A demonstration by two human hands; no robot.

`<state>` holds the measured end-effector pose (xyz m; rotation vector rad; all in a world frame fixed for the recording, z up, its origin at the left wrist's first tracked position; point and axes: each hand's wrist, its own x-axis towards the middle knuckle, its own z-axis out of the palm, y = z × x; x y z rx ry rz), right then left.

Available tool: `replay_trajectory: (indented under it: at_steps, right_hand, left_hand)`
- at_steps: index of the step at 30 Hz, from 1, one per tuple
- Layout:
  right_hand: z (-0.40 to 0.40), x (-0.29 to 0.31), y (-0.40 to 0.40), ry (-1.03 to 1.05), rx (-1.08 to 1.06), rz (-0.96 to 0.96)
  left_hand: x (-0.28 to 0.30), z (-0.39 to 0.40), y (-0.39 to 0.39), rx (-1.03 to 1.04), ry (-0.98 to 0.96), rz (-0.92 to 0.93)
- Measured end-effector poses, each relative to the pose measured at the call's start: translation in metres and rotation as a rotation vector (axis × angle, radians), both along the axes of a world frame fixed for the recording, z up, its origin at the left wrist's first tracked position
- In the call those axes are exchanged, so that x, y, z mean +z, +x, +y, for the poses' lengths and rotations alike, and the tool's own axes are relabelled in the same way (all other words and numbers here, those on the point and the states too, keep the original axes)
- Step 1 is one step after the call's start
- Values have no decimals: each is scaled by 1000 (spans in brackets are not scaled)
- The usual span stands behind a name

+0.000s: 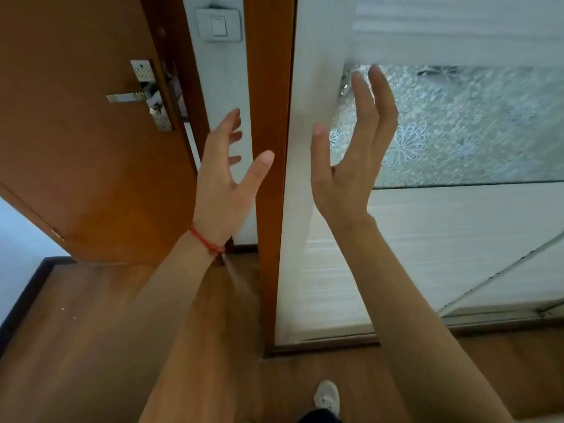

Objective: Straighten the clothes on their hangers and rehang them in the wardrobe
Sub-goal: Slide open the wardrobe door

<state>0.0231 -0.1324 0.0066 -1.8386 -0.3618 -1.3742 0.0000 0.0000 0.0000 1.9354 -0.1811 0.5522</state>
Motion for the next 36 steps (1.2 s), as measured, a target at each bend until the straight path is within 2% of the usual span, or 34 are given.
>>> replay_trajectory:
  at_steps: [2,5,11,16,26,31,36]
  right_hand:
    - [1,14,8,-31,-41,-48]
    - [7,23,24,-120,-68,-23]
    - [13,20,30,-207,-174,15]
    - [6,16,38,-231,-145,-48]
    - [3,18,47,-260,-346,-176]
    - [0,17,47,-289,-425,-174]
    - [-24,13,51,-354,-502,-240]
  left_hand:
    - [22,-4,6,24,24,-168]
    - [45,-10,19,23,24,-279]
    - [54,-19,36,104,10,-334]
    - [53,-26,45,137,-6,-378]
    - [45,-25,58,175,21,-451]
    - [44,-22,58,226,72,-523]
    - [42,-20,60,199,69,-500]
